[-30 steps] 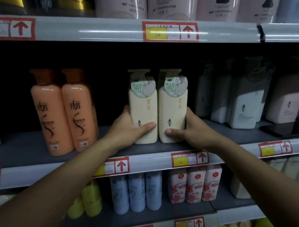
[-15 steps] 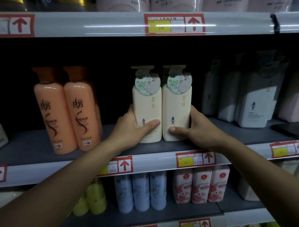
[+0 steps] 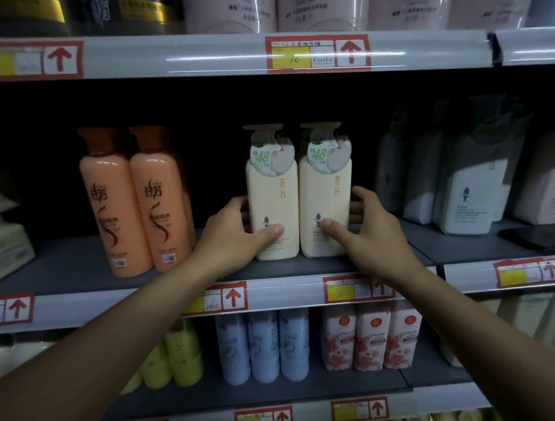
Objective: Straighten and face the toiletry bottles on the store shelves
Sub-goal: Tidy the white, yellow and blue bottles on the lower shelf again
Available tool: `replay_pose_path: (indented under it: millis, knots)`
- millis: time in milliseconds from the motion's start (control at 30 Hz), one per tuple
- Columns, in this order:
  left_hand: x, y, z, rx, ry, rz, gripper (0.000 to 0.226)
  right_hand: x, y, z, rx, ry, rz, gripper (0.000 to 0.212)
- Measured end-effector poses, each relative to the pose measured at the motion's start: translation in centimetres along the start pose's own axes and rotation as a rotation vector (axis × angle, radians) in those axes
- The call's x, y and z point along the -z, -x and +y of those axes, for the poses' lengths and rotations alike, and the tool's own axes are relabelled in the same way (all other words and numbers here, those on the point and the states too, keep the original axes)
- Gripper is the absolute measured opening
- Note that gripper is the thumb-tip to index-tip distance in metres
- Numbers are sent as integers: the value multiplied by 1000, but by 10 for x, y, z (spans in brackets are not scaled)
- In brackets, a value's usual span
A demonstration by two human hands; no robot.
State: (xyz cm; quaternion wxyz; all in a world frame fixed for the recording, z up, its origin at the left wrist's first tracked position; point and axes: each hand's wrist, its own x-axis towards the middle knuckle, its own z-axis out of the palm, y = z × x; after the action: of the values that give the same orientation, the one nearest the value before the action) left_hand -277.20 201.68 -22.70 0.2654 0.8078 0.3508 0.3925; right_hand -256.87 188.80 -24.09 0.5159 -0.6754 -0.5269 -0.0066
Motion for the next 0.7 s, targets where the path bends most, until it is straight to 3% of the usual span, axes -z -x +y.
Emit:
replay_pose_path:
  millis: [133, 333, 533, 700]
  knots:
    - [14, 24, -8, 1, 26, 38, 71, 0, 20, -5, 47, -1, 155, 72]
    - [39, 75, -19, -70, -8, 200, 37, -18, 62, -20, 238, -5, 316, 48]
    - [58, 118, -46, -160, 17, 324, 23, -72, 106, -34, 396, -25, 196, 23]
    - [77, 148, -109, -19, 33, 160, 11, -160, 136, -43, 473, -75, -14, 6]
